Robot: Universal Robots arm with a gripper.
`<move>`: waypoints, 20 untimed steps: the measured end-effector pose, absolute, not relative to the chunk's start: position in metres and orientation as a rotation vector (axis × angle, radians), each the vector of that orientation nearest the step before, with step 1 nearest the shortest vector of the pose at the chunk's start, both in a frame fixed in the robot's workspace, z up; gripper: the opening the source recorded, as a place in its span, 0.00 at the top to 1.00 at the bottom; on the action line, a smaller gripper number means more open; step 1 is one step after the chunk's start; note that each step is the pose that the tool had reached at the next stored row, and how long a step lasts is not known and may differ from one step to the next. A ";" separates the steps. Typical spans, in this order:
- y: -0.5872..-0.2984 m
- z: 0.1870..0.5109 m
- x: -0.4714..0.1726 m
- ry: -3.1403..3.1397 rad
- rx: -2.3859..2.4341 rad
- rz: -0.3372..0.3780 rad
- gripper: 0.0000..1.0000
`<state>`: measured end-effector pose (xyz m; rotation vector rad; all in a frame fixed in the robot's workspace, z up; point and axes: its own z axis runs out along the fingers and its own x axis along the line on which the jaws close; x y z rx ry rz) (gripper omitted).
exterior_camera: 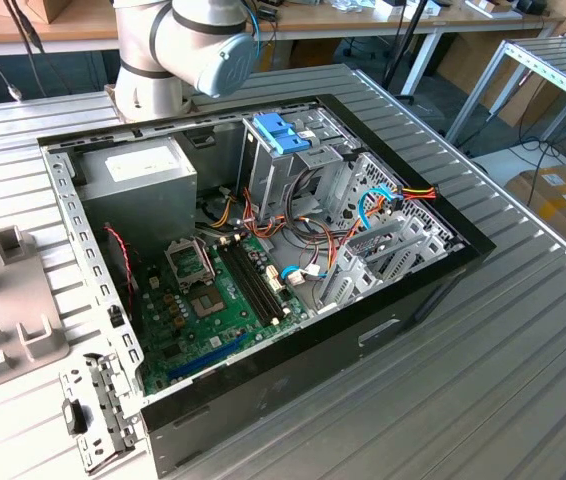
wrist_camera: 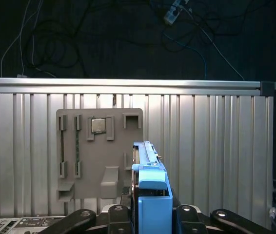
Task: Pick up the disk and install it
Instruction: 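Pick up the disk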
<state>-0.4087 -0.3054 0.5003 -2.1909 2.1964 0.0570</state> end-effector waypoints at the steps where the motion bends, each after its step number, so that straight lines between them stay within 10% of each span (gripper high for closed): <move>1: -0.305 0.500 -0.407 2.196 -2.191 0.057 0.63; 20: -0.305 0.500 -0.379 2.196 -2.191 0.057 0.63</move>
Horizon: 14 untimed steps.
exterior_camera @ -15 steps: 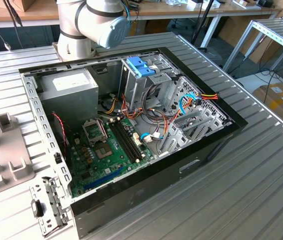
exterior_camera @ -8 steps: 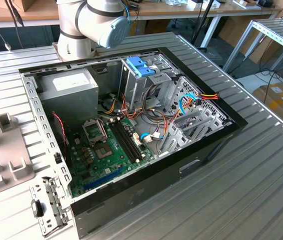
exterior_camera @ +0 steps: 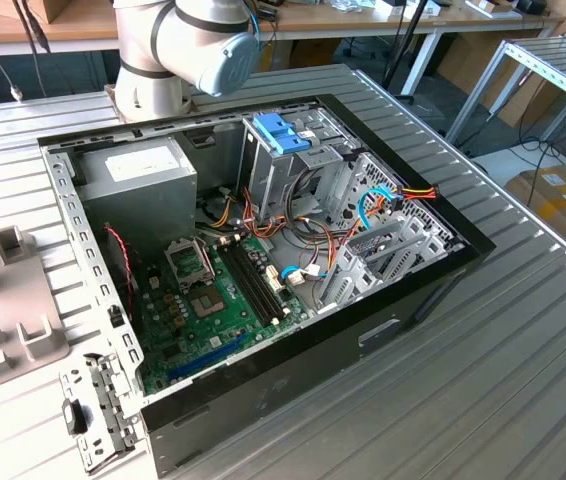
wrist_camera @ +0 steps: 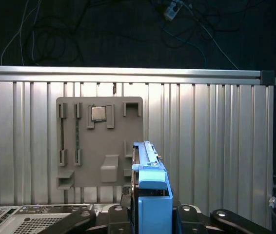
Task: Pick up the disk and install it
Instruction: 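Pick up the disk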
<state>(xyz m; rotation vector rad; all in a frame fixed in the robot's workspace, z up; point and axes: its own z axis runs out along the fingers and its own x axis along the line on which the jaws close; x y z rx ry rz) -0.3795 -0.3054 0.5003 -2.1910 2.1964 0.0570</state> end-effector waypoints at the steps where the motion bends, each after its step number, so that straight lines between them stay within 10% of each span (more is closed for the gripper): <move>1: -0.305 0.500 -0.378 2.196 -2.191 0.057 0.63; 14: -0.305 0.500 -0.355 2.196 -2.191 0.057 0.63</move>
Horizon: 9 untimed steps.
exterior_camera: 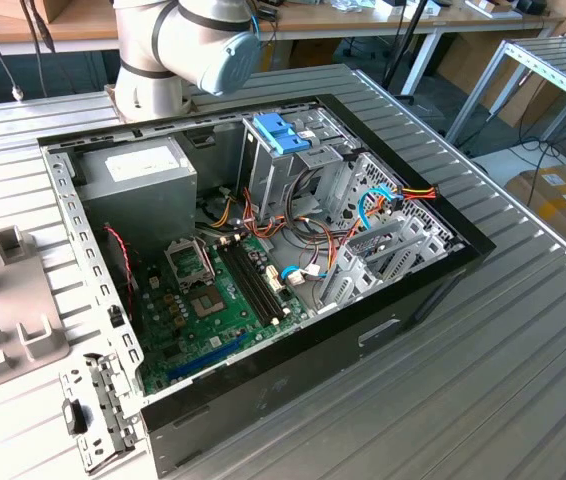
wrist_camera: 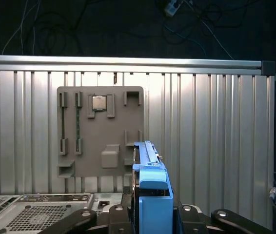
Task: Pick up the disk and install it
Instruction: 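Pick up the disk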
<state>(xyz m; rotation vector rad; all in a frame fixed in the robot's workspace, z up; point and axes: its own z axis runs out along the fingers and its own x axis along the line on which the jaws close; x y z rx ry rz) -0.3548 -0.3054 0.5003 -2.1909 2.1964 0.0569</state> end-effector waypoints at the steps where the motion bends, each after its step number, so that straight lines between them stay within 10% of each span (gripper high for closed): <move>1: -0.305 0.500 -0.352 2.196 -2.191 0.057 0.63; 9: -0.305 0.500 -0.336 2.196 -2.191 0.057 0.63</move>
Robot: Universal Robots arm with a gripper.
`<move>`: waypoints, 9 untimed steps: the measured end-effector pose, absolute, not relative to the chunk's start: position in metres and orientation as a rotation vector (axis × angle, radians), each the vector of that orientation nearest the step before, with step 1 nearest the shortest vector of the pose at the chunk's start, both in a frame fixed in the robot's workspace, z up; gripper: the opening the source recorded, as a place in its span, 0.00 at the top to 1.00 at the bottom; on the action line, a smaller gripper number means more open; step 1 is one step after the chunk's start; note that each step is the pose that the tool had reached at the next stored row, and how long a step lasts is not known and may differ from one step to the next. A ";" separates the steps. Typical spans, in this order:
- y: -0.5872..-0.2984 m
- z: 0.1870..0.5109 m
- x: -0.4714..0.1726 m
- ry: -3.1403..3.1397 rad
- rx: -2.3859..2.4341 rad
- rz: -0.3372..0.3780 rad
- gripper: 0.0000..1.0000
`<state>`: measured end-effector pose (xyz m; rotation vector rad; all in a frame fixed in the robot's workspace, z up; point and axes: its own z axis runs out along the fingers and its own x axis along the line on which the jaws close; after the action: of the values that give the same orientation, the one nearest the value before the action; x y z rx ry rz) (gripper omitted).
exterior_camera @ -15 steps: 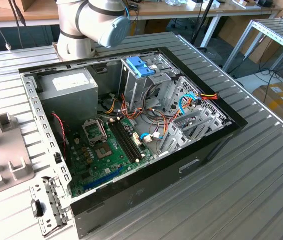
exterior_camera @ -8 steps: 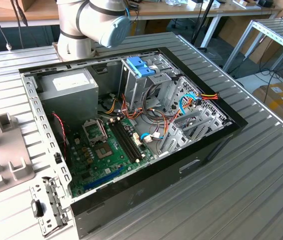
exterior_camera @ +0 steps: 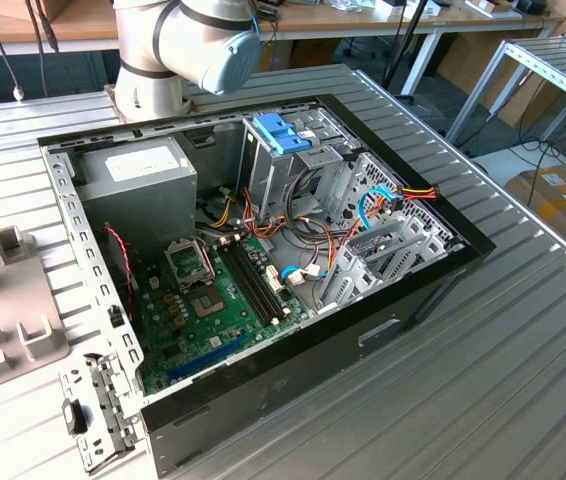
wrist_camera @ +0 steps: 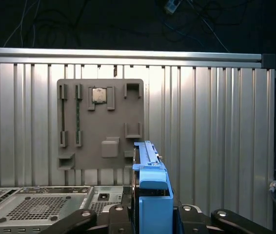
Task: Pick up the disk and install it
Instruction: 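Pick up the disk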
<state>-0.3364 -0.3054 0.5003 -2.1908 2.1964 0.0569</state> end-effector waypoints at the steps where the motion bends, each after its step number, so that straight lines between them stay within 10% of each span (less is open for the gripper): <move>1: -0.305 0.500 -0.335 2.196 -2.191 0.057 0.63; 9: -0.305 0.500 -0.319 2.196 -2.191 0.057 0.63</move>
<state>-0.3187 -0.3054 0.5003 -2.1910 2.1964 0.0570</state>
